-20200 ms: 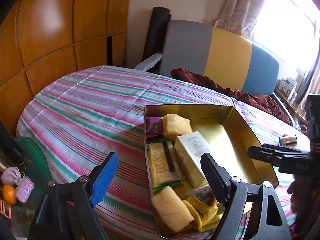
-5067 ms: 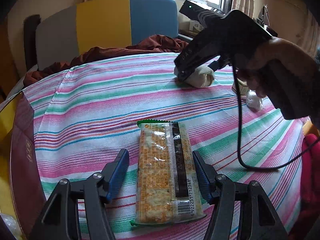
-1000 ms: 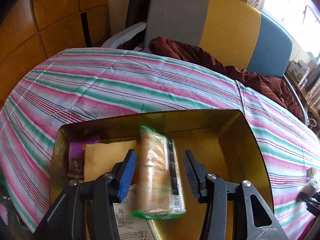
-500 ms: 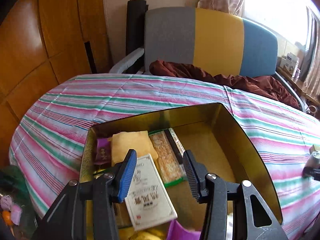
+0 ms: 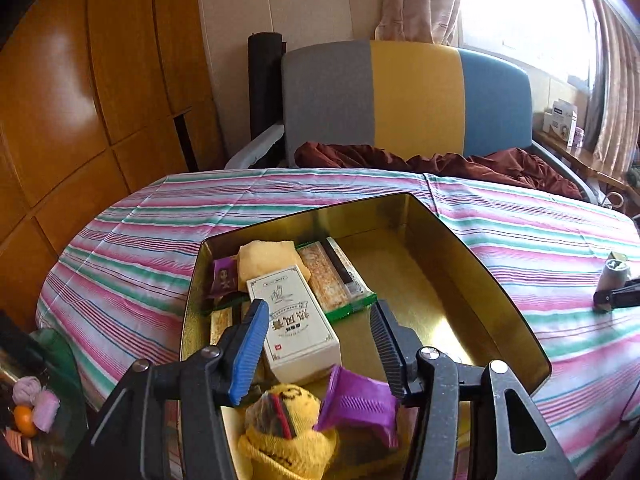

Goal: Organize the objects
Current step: 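Carry the knitted roll into the gold tray and open the right tool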

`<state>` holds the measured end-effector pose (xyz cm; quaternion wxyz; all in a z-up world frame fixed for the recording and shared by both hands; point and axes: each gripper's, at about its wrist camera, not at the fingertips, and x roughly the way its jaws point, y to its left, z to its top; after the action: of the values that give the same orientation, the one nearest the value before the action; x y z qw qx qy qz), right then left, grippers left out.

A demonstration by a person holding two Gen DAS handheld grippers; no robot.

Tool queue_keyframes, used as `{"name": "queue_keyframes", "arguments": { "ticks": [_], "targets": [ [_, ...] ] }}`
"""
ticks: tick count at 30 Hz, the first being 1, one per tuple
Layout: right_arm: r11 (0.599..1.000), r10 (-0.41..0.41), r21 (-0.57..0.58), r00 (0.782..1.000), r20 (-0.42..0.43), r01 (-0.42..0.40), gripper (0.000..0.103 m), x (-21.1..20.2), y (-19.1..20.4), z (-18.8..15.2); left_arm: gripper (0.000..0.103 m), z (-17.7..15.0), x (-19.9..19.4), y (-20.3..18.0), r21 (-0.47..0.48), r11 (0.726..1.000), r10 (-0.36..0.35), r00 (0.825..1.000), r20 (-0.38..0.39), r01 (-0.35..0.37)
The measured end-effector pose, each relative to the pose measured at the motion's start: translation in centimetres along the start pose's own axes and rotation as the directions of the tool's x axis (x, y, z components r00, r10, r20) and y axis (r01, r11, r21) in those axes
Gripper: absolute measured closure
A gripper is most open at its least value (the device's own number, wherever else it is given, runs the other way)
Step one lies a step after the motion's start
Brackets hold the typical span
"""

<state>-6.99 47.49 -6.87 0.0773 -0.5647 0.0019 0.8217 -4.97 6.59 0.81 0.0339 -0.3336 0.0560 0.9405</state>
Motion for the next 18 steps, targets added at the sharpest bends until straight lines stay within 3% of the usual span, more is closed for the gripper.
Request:
{"name": "queue_keyframes", "arguments": {
  "ticks": [11, 18],
  "targets": [
    [0.984, 0.179, -0.021, 0.983, 0.040, -0.178, 0.051, -2.7, 7.1, -0.4, 0.049, -1.8, -1.1, 1.5, -0.022, 1.000, -0.010, 1.000, -0.007, 0.010],
    [0.938, 0.344, -0.095, 0.931, 0.122, -0.334, 0.051, -6.8, 14.1, 1.2, 0.049, -2.2, -1.3, 2.7, -0.051, 0.999, -0.006, 1.000, 0.000, 0.006]
  ]
}}
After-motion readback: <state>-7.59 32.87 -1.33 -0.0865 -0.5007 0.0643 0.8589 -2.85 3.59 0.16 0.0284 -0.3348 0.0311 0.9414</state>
